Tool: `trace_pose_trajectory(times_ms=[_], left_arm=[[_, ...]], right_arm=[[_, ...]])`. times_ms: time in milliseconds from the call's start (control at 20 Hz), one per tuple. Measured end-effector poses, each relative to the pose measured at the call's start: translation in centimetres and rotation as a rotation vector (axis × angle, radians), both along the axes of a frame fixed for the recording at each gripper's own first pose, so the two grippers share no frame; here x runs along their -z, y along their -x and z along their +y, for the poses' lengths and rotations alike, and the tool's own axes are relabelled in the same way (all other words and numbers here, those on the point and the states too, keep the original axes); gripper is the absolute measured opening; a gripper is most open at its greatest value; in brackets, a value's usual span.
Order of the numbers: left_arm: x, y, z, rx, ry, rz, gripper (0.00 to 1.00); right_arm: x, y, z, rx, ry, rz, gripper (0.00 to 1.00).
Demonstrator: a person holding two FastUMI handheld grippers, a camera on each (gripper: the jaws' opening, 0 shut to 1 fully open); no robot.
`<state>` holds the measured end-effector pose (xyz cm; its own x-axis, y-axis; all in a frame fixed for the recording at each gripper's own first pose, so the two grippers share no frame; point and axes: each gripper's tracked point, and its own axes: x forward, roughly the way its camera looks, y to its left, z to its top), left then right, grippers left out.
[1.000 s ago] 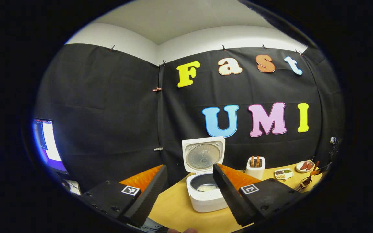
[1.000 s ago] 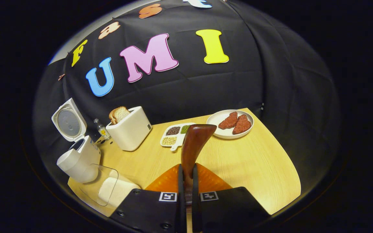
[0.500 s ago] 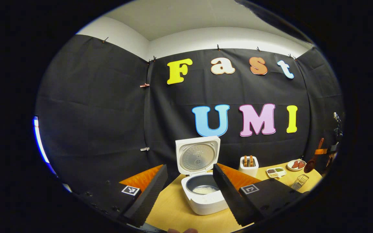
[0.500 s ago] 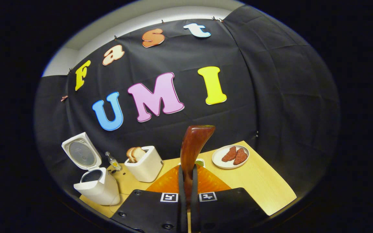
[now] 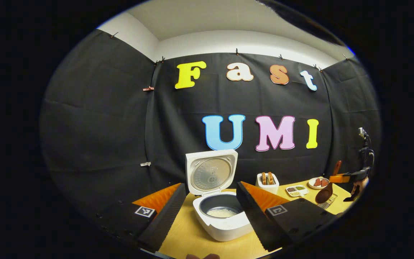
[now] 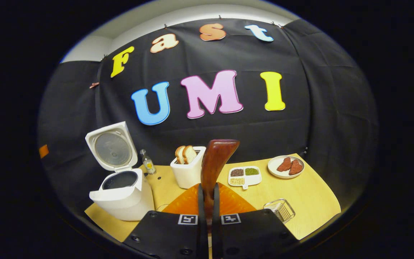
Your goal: Close the left gripper, press the button to open the rice cooker; take a wooden spoon from the chopstick holder with the right hand, scoop a spoonful of rice and pour it into the rice cooker, then put the wooden spoon back into the chopstick holder.
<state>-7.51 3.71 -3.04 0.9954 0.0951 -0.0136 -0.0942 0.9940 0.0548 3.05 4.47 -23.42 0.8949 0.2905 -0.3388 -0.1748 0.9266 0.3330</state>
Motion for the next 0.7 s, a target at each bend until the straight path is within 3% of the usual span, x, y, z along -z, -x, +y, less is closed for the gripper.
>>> trace_pose_trajectory(times_ms=[450,600,700], left_arm=[[1.7,-1.6,1.1,0.037,0.010,0.038,0.97],[1.8,-1.9,1.7,0.045,0.014,0.041,0.97],[2.1,-1.8,2.2,0.048,0.012,0.044,0.97]], right_arm=[[8.2,-1.0,5.8,-0.108,0.410,0.007,0.09],[11.6,0.1,7.2,-0.125,0.483,0.054,0.08],[12.2,0.3,7.9,-0.091,0.484,0.054,0.09]])
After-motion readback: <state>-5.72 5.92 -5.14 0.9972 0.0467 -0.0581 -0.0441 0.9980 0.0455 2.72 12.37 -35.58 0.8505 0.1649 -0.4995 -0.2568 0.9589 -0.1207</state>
